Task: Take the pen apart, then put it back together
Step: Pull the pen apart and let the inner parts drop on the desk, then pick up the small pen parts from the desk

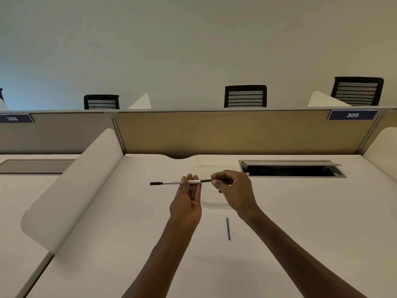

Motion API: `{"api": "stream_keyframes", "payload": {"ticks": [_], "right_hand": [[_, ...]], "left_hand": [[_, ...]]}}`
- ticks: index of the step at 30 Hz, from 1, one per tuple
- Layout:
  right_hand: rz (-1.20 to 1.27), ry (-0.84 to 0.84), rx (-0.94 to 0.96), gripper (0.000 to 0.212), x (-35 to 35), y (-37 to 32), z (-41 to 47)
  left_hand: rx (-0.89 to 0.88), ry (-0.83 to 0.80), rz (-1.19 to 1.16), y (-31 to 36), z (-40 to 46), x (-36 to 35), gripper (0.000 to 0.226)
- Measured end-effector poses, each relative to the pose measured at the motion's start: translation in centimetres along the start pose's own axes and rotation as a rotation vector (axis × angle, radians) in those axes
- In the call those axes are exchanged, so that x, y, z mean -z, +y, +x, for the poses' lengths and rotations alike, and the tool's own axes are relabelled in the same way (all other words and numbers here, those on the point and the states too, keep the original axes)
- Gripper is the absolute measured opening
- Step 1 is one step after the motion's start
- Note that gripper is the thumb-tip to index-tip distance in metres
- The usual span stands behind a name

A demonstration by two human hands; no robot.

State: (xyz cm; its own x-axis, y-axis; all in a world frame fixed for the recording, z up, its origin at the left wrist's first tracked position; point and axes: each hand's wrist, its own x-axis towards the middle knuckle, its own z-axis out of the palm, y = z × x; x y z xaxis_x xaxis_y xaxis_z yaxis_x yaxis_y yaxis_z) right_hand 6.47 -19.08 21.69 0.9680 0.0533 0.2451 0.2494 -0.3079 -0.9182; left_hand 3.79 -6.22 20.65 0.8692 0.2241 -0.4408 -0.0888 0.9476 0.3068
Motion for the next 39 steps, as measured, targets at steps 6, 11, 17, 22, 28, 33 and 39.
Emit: {"api": "stream_keyframes", "payload": {"ticks": [6,11,17,22,28,33,39], "right_hand": [[0.032,0.045,-0.003,0.014,0.5,0.1,-0.3],[0.067,0.077,-0.070,0.015,0.7,1.1,-0.5],[-0.010,0.082,-0.225,0.013,0.0,4.3,-0.9],[-0.171,0.027,-0.398,0.013,-1.2,8.2,-1.6],[-0.292,0.013,-0.527,0.008,-3.7,11.8,-2.1],[-0.409,-0.016,-0.537,0.008,-5.9,13.8,-2.8],[-0.501,-0.060,-0.515,0.012,-7.3,15.4,-3.9]], "left_hand": [[0.005,0.001,-0.007,0.1,0.1,0.2,0.024],[0.001,0.000,0.001,0.5,0.4,0.7,0.021],[0.062,0.013,0.013,1.0,0.5,2.5,0.018],[0.087,0.050,0.036,1.4,0.6,4.1,0.018],[0.087,0.098,0.095,2.0,1.3,5.5,0.016],[0.094,0.094,0.106,2.4,2.0,5.6,0.016],[0.109,0.115,0.111,1.9,2.7,6.2,0.017]]}}
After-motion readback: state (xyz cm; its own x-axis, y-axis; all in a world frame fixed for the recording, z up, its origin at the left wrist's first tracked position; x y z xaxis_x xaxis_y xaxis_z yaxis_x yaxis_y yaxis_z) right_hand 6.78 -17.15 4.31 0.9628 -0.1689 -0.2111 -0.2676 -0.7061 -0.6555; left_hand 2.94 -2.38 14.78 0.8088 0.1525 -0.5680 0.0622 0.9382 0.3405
